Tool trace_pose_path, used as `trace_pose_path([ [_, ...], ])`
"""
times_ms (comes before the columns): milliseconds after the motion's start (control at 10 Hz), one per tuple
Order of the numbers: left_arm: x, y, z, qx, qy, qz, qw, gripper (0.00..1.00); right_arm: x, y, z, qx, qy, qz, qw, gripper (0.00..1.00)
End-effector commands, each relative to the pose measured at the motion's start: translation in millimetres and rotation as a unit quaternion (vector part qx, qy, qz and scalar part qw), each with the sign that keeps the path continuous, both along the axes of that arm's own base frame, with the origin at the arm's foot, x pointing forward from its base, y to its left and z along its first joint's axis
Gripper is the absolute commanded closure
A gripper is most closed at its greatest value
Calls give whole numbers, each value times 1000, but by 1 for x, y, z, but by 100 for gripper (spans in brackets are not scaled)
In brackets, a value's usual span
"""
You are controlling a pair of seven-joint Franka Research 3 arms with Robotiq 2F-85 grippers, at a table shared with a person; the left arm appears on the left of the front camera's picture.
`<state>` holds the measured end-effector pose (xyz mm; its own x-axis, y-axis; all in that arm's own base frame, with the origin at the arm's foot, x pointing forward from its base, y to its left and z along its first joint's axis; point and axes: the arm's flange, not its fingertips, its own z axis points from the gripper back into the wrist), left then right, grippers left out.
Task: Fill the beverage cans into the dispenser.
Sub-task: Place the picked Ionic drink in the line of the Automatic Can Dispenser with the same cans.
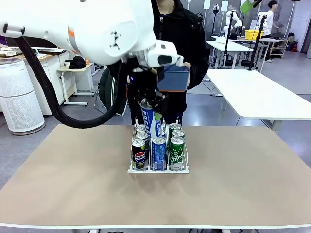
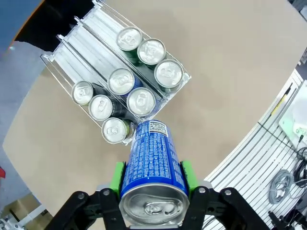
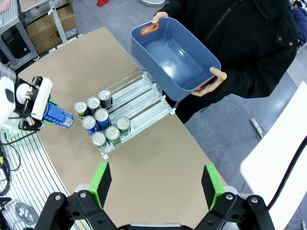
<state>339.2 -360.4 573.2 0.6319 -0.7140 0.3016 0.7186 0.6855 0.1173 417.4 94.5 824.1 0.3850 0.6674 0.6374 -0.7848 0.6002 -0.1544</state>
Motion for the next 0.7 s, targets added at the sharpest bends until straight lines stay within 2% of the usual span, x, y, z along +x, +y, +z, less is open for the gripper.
trace_pose_path([
  [0, 0, -1, -23, -6, -2, -45, 999, 43, -1, -1, -1, 2, 2, -3, 1000, 0],
  [300, -1, -19, -56, -9, 1, -79, 997, 43, -1, -1, -1, 2, 2, -3, 1000, 0],
  [600, 8, -26, -82, -8, 25, -85, 996, 43, -1, -1, -1, 2, 2, -3, 1000, 0],
])
